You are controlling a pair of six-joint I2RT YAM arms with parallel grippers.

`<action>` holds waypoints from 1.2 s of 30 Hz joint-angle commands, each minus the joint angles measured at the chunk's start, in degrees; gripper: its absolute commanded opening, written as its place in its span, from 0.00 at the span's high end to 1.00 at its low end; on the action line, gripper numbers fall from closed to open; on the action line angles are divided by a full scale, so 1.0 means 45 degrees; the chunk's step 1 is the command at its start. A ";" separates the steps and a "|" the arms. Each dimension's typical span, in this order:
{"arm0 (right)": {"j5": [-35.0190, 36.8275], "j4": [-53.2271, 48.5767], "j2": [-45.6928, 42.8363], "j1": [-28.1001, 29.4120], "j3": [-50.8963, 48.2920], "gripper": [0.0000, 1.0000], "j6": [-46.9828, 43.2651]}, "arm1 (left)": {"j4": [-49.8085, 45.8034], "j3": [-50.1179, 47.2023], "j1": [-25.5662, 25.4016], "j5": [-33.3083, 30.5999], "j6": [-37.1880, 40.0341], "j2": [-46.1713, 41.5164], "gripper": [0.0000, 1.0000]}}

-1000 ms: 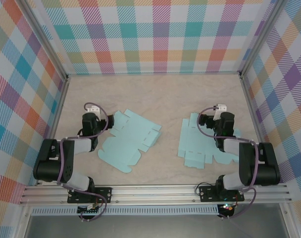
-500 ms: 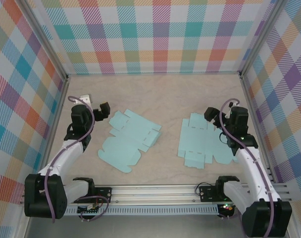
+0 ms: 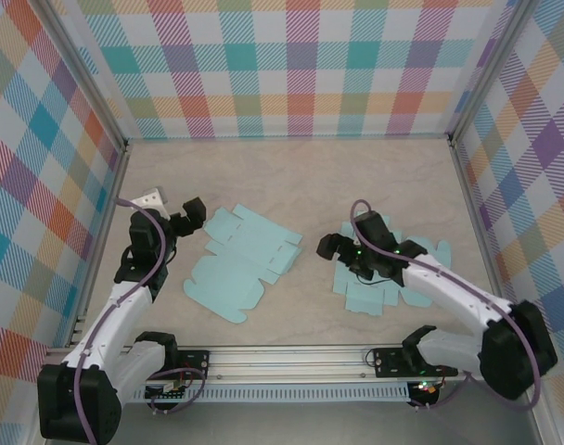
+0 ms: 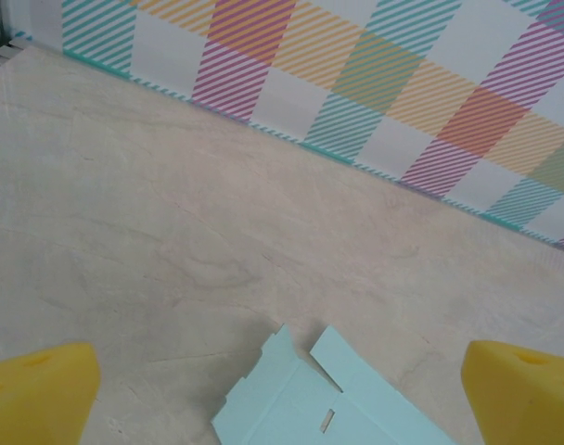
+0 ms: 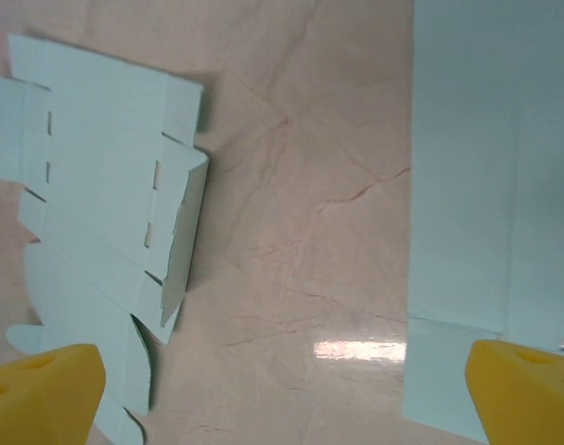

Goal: Fold the paper box

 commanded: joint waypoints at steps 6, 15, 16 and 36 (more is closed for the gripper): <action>-0.0831 0.1534 0.3238 0.1201 0.2142 0.00 0.0557 | -0.0415 -0.0112 -0.0080 -0.0157 -0.0438 -0.0072 0.00; -0.1572 0.2396 0.5870 0.1569 0.3290 0.12 0.0641 | -0.0377 -0.0023 -0.0087 0.0022 -0.0494 0.0268 0.00; -0.1662 0.2466 0.6051 0.1625 0.3354 0.15 0.0656 | -0.0394 0.0005 -0.0106 0.0082 -0.0493 0.0291 0.00; -0.0118 0.2090 0.7896 0.2039 0.4982 1.00 -0.2420 | -0.0714 0.0803 -0.0103 0.0995 0.0465 0.0797 0.00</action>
